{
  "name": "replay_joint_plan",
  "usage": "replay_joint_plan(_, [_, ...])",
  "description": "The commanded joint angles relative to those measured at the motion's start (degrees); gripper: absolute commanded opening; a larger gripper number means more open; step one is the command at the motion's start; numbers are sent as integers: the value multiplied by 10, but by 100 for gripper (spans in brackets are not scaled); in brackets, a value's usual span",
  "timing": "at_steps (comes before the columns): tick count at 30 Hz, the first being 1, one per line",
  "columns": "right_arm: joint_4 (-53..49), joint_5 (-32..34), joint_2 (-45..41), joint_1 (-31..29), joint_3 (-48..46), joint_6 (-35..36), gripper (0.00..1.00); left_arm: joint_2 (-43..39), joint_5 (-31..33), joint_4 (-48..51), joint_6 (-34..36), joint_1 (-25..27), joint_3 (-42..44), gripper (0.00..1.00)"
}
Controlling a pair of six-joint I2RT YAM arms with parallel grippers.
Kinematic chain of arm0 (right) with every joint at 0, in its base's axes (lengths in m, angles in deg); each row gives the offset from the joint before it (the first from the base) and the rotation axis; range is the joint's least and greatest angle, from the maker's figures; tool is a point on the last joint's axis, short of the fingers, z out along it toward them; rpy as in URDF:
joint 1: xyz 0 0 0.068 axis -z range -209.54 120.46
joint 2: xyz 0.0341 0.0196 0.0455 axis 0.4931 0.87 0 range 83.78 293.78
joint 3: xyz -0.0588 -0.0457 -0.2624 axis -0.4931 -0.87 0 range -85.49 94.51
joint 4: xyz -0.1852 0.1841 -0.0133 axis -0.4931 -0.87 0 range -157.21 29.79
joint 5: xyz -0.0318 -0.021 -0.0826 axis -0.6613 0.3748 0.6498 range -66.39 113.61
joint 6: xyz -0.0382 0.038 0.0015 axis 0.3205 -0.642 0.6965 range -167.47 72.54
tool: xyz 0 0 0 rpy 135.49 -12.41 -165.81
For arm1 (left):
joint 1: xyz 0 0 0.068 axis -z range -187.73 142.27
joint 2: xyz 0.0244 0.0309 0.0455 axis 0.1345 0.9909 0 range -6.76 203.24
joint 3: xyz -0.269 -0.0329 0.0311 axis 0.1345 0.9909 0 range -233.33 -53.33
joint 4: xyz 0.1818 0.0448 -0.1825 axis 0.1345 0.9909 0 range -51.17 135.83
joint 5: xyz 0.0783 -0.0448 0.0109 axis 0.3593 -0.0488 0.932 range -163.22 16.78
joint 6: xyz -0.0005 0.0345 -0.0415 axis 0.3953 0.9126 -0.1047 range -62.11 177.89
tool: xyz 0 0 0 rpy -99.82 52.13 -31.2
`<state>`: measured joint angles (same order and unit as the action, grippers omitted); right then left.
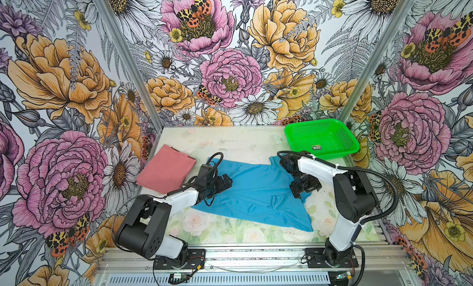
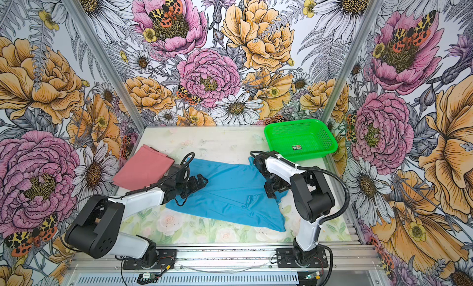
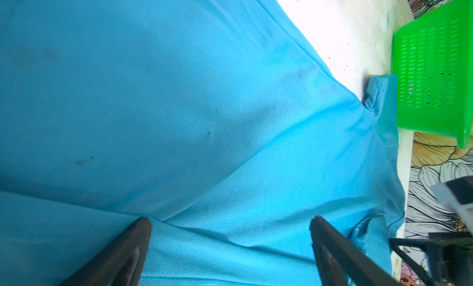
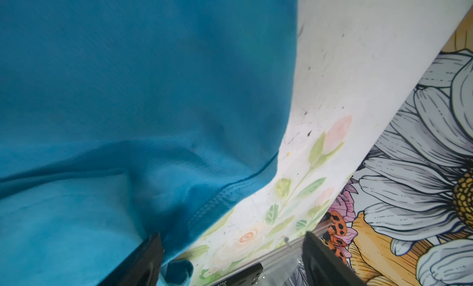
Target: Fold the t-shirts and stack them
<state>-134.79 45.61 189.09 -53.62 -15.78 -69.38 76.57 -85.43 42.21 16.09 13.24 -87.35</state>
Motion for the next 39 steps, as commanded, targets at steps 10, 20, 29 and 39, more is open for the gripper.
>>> replay_joint_plan(10, [-104, 42, 57, -27, 14, -55, 89, 31, -17, 23, 16, -65, 48, 99])
replay_joint_plan(20, [-106, 34, 158, -27, 31, -50, 89, 21, -16, 22, 13, -92, 51, 99])
replay_joint_plan(29, [-132, 81, 114, -6, 73, -71, 90, 19, -28, 20, 12, -104, 45, 99])
replay_joint_plan(39, [-117, 46, 10, 12, 200, -6, 90, -53, -11, 62, -1, -53, 46, 99])
